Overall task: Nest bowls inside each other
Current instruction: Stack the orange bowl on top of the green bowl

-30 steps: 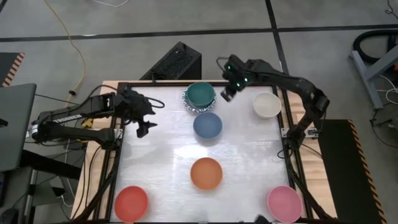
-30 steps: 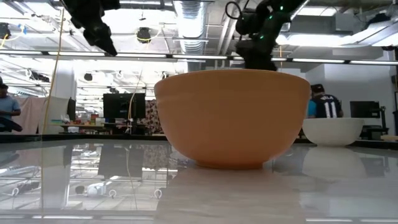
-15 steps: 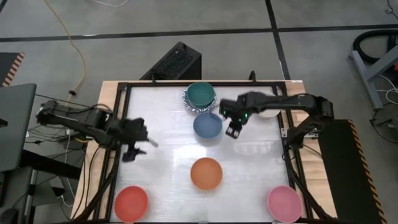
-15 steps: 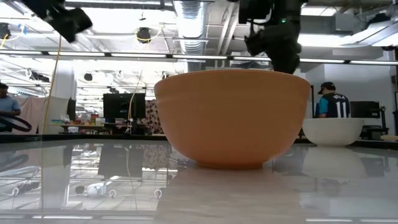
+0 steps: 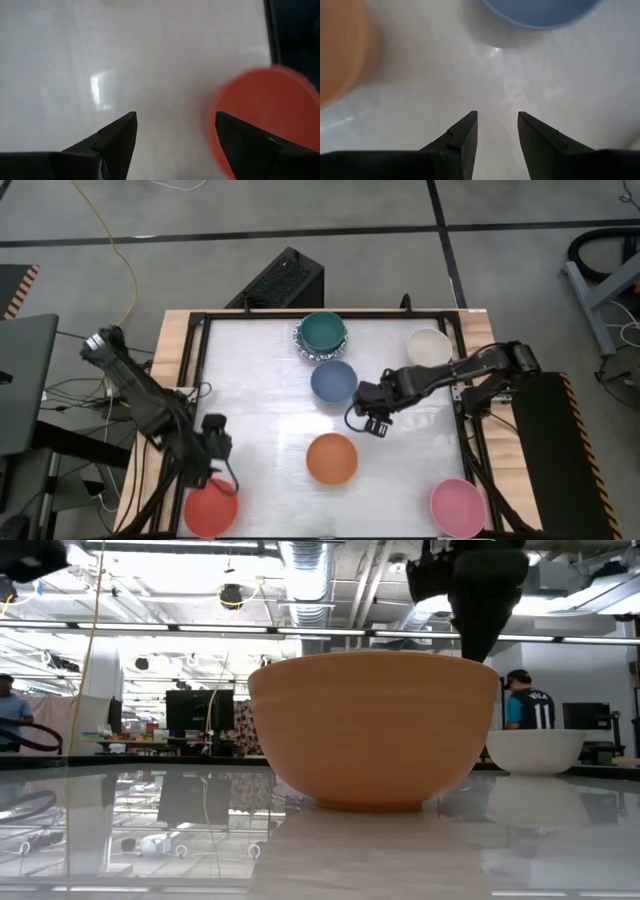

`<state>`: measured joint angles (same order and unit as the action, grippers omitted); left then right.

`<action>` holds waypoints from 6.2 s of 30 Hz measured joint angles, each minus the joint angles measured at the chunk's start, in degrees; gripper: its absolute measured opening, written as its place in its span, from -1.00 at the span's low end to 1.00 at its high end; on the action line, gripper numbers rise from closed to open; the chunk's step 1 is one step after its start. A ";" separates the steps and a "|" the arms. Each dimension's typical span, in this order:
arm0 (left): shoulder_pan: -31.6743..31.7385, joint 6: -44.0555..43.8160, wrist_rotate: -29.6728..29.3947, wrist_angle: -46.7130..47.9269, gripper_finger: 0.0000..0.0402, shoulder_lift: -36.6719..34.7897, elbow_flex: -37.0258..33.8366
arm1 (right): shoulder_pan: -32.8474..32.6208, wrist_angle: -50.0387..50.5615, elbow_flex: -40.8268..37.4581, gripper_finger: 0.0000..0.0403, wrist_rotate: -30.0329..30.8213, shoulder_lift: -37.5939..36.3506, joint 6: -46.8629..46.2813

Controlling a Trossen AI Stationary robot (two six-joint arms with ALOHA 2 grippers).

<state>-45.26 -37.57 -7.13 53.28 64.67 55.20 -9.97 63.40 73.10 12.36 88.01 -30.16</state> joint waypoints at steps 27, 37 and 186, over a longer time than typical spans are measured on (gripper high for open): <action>-9.14 -3.72 2.60 -6.21 0.14 17.94 -1.46 | -0.93 -6.73 0.00 -0.21 0.28 0.04 -0.29; -7.00 -5.76 11.33 -21.25 -0.60 17.87 -12.74 | -0.91 -7.30 0.00 -0.21 0.35 0.04 -0.27; 66.60 37.60 -34.13 -120.44 -1.00 17.11 -19.52 | 10.82 -114.02 0.02 -0.21 49.20 14.45 70.30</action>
<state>21.34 0.03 -41.27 -67.17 81.78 35.68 0.85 -50.62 73.12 61.56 102.45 40.14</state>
